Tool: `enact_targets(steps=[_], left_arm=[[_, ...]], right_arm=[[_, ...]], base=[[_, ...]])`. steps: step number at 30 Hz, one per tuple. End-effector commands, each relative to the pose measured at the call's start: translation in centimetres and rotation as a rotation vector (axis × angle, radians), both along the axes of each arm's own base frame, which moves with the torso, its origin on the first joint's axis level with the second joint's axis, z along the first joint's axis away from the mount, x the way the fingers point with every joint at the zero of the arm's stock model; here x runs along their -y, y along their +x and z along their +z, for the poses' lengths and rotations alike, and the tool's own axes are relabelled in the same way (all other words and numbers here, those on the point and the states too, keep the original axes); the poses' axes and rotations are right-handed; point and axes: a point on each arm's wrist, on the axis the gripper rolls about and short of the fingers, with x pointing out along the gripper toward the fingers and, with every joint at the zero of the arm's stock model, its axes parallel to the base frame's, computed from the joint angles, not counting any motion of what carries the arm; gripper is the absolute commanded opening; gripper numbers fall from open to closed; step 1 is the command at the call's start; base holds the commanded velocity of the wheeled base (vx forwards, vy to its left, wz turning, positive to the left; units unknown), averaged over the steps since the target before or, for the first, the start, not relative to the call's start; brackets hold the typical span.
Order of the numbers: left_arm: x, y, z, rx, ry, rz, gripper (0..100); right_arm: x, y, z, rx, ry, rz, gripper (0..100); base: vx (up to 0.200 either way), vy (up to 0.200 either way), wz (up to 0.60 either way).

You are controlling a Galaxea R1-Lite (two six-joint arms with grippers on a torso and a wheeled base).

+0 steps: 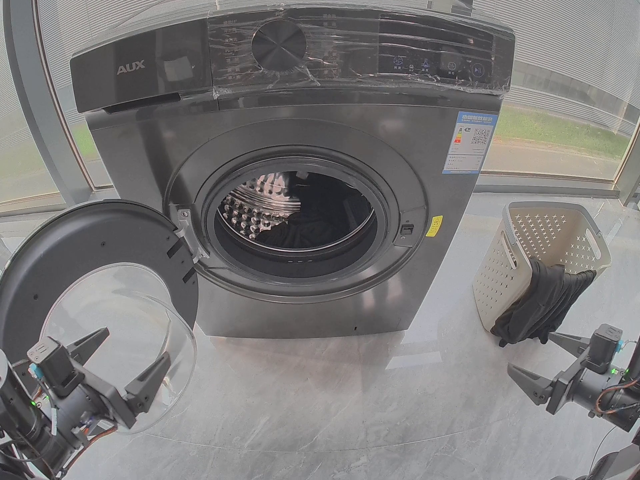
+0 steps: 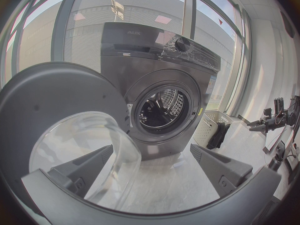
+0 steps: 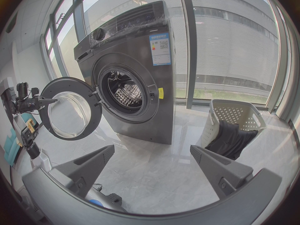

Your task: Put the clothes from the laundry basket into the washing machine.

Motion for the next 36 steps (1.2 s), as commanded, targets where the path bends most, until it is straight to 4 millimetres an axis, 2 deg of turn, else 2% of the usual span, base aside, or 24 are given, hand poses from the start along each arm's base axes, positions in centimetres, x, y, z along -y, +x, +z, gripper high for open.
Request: enact_targets(steps=[1,8,9,10,14,19,22,25,27,29,31,36], left_arm=[[-4.6,-5.6,-0.3,0.088,-0.089,0.098,100],[-6.4,-8.7,-1.6,0.162,-0.111,0.211,100],[-6.4,-8.7,-1.6,0.162,-0.111,0.211,100],[-6.6,-9.7,-2.4,0.171,-0.101,0.225,100],[-6.6,-11.4,-4.4,0.182,-0.041,0.24,100],[-6.5,-11.3,-4.6,0.138,-0.064,0.246,100],[-6.4,-11.3,-4.8,0.119,-0.051,0.252,100],[-6.1,-11.7,-4.9,0.169,-0.049,0.302,100],[-6.0,-11.8,-4.9,0.178,-0.042,0.275,100],[-6.0,-11.8,-4.9,0.178,-0.059,0.276,100],[-6.1,-11.9,-5.0,0.175,-0.083,0.287,100],[-6.2,-12.1,-5.1,0.192,-0.073,0.311,100]], right_arm=[[3.2,-5.4,0.8,0.128,0.055,-0.092,100],[4.9,-9.1,0.1,0.248,0.077,-0.201,100],[4.9,-9.1,0.1,0.248,0.077,-0.201,100],[5.2,-10.1,-0.5,0.265,0.079,-0.222,100],[5.4,-11.5,-1.5,0.285,0.085,-0.231,100],[5.5,-12.8,-3.3,0.268,0.097,-0.235,100],[5.5,-12.7,-3.2,0.262,0.111,-0.261,100],[5.7,-12.7,-3.2,0.272,0.077,-0.371,100],[5.7,-12.7,-3.2,0.277,0.054,-0.411,100],[5.5,-13.0,-3.3,0.3,0.027,-0.411,100],[5.1,-13.5,-3.5,0.357,0.014,-0.314,100],[5.4,-13.5,-3.5,0.341,-0.017,-0.418,100]], base=[[0.0,0.0,0.0],[0.0,0.0,0.0],[0.0,0.0,0.0],[0.0,0.0,0.0],[0.0,0.0,0.0],[0.0,0.0,0.0],[0.0,0.0,0.0],[0.0,0.0,0.0],[0.0,0.0,0.0],[0.0,0.0,0.0],[0.0,0.0,0.0],[0.0,0.0,0.0]])
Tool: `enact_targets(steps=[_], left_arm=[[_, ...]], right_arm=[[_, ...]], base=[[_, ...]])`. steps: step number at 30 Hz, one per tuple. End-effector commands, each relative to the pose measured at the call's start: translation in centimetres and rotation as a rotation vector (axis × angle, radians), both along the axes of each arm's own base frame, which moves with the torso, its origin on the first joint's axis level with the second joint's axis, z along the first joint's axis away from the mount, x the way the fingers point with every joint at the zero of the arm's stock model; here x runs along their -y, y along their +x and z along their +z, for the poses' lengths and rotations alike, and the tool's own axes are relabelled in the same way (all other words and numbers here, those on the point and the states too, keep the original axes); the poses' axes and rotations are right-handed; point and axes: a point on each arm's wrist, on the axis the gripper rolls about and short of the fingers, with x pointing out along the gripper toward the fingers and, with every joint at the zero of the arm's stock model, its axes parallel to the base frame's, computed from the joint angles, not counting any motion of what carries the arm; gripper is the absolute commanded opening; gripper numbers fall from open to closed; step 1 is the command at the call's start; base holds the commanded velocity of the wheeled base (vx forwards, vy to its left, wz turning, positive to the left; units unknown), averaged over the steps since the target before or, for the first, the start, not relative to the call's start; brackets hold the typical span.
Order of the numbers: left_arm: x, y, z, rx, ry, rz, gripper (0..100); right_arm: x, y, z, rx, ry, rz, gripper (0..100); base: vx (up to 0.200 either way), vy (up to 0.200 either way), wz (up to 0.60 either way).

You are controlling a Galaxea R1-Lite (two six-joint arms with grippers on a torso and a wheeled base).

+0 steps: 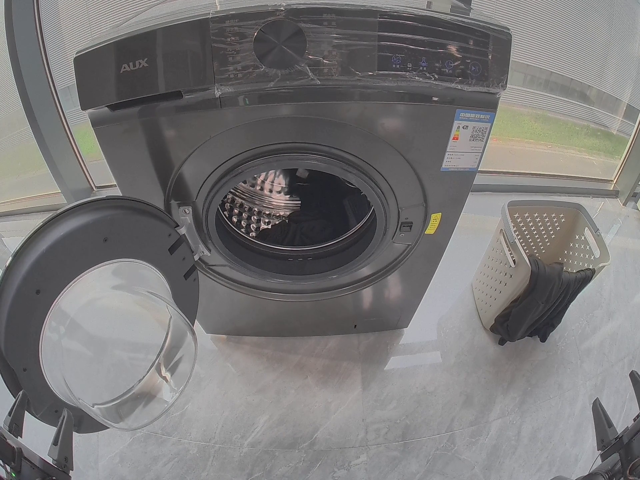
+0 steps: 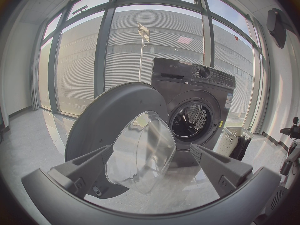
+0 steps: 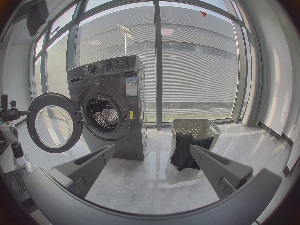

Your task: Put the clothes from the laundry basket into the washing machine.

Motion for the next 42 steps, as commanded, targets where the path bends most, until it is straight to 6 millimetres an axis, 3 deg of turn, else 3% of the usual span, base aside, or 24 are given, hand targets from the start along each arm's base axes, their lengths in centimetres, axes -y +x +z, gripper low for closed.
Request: enact_targets(steps=[1,6,11,17,21,24,30,42], left_arm=[[-0.06,-0.27,-0.6,0.021,0.0,0.008,100],[0.01,-0.25,-1.23,-0.042,0.112,-0.026,100],[0.04,-0.23,-1.29,-0.045,0.129,-0.034,100],[0.02,-0.25,-1.23,-0.042,0.092,-0.028,100],[0.02,-0.25,-1.23,-0.042,0.086,-0.028,100],[0.01,-0.25,-1.23,-0.042,0.083,-0.026,100],[0.01,-0.23,-1.26,-0.042,0.09,-0.026,100],[0.01,-0.22,-1.3,-0.044,0.101,-0.023,100]], right_arm=[[0.12,-0.43,-0.52,0.014,-0.026,-0.124,100],[-0.35,-0.47,-0.5,0.013,-0.023,0.088,100],[-0.14,-0.45,-0.5,0.009,0.031,-0.005,100],[-0.32,-0.48,-0.47,0.007,0.035,0.075,100],[0.09,-0.29,-0.94,0.001,0.056,-0.107,100],[-0.09,-0.29,-1.05,-0.01,0.01,-0.025,100],[-0.09,-0.29,-1.05,-0.01,0.011,-0.027,100],[-0.09,-0.29,-1.05,-0.009,0.007,-0.027,100]], base=[[0.0,0.0,0.0],[0.0,0.0,0.0],[0.0,0.0,0.0],[0.0,0.0,0.0],[0.0,0.0,0.0],[0.0,0.0,0.0],[0.0,0.0,0.0],[0.0,-0.2,0.0]])
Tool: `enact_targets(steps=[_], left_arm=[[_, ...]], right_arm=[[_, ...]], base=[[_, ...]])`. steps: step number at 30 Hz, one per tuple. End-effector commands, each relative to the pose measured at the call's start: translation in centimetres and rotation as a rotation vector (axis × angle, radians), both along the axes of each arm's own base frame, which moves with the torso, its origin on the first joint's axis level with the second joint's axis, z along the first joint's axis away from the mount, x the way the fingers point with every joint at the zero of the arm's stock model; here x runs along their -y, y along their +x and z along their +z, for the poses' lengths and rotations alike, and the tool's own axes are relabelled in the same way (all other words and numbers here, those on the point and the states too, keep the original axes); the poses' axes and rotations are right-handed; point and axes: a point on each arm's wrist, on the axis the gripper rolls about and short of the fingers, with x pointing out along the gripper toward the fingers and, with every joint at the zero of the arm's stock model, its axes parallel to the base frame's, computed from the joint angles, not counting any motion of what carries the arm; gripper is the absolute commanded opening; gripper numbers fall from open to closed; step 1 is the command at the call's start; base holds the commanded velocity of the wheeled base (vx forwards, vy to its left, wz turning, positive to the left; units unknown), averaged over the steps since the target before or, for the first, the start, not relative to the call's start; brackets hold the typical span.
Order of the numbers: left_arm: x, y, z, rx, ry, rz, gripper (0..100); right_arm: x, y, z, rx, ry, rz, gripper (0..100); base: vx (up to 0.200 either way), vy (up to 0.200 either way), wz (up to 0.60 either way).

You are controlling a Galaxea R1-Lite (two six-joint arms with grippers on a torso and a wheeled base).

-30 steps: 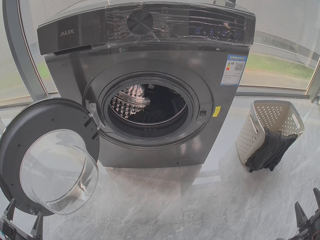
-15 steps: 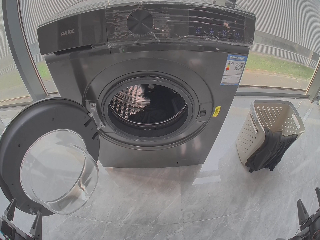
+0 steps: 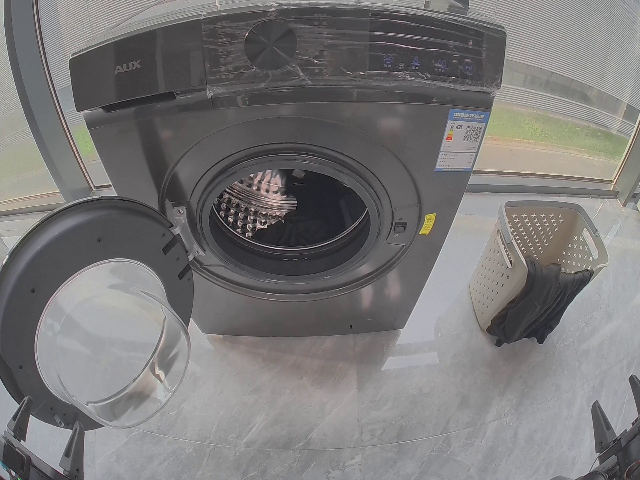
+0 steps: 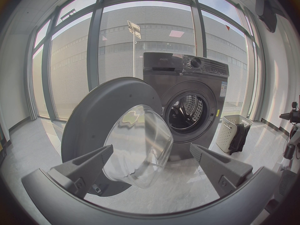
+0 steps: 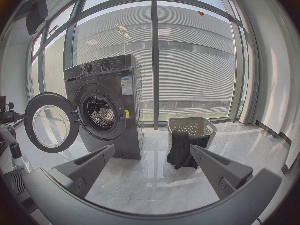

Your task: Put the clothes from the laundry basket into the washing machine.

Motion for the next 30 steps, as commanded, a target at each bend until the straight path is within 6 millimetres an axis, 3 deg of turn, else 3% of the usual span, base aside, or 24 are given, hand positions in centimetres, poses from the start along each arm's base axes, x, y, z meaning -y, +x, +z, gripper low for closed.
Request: enact_targets(steps=[1,30], left_arm=[[0.01,0.03,-0.48,-0.005,0.01,0.001,100],[-0.01,0.05,-0.52,-0.007,0.01,0.005,100]], right_arm=[[0.0,0.03,-0.49,-0.004,0.0,0.001,100],[0.0,0.03,-0.49,-0.004,0.0,0.001,100]], base=[[0.0,-0.2,0.0],[0.0,-0.2,0.0]])
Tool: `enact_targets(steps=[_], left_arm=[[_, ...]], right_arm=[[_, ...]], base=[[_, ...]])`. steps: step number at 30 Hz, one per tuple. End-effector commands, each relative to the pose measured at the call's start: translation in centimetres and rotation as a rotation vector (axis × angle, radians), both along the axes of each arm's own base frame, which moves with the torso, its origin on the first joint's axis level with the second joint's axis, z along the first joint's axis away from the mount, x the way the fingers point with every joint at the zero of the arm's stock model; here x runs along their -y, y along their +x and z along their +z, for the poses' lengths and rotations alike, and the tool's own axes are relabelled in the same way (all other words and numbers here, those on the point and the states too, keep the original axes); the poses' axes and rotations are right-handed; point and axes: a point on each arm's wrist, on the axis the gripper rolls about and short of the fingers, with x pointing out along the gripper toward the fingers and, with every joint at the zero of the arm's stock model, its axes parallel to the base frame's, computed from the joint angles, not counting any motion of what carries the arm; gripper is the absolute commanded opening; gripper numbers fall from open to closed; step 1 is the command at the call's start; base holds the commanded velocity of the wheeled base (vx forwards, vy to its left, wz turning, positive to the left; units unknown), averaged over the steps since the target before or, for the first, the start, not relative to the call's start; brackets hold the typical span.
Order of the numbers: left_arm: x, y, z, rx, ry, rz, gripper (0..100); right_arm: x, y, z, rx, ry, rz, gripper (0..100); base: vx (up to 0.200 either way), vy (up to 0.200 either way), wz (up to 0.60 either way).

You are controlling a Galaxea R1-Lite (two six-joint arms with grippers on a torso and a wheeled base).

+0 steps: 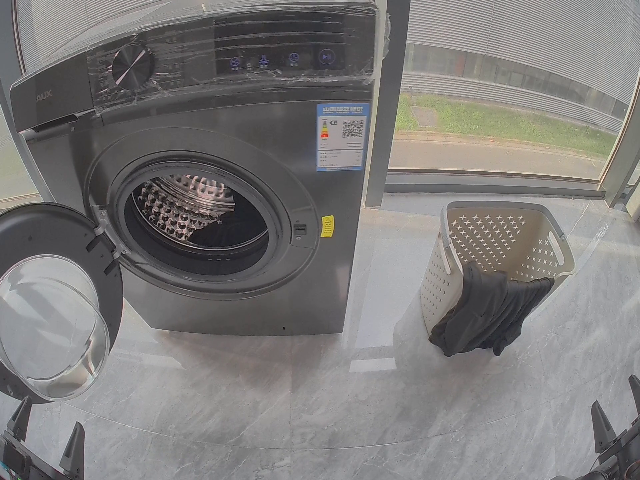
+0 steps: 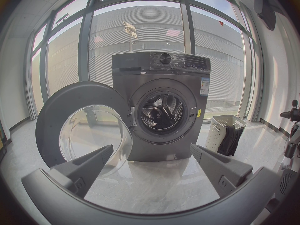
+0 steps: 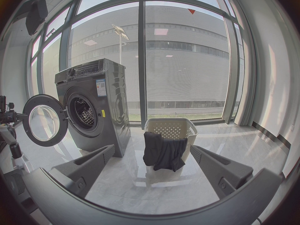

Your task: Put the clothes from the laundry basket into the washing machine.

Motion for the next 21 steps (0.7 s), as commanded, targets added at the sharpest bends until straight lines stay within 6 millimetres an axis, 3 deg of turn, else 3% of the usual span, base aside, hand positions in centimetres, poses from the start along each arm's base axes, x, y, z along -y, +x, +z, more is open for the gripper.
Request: enact_targets(steps=[1,3,12,21], left_arm=[[0.0,0.02,-0.51,-0.002,-0.006,0.002,100],[0.0,0.02,-0.51,-0.002,-0.006,0.002,100],[-0.02,0.02,-0.48,0.001,-0.024,0.006,100],[-0.02,0.01,-0.44,0.003,-0.026,0.006,100]], right_arm=[[0.0,0.03,-0.52,-0.004,0.0,0.0,100],[0.0,0.03,-0.52,-0.004,0.0,0.0,100],[0.0,0.03,-0.52,-0.004,0.0,0.0,100],[0.0,0.03,-0.52,-0.004,0.0,0.0,100]], base=[[0.0,-0.2,0.0],[0.0,-0.2,0.0],[0.0,0.0,0.0],[0.2,0.0,0.0]])
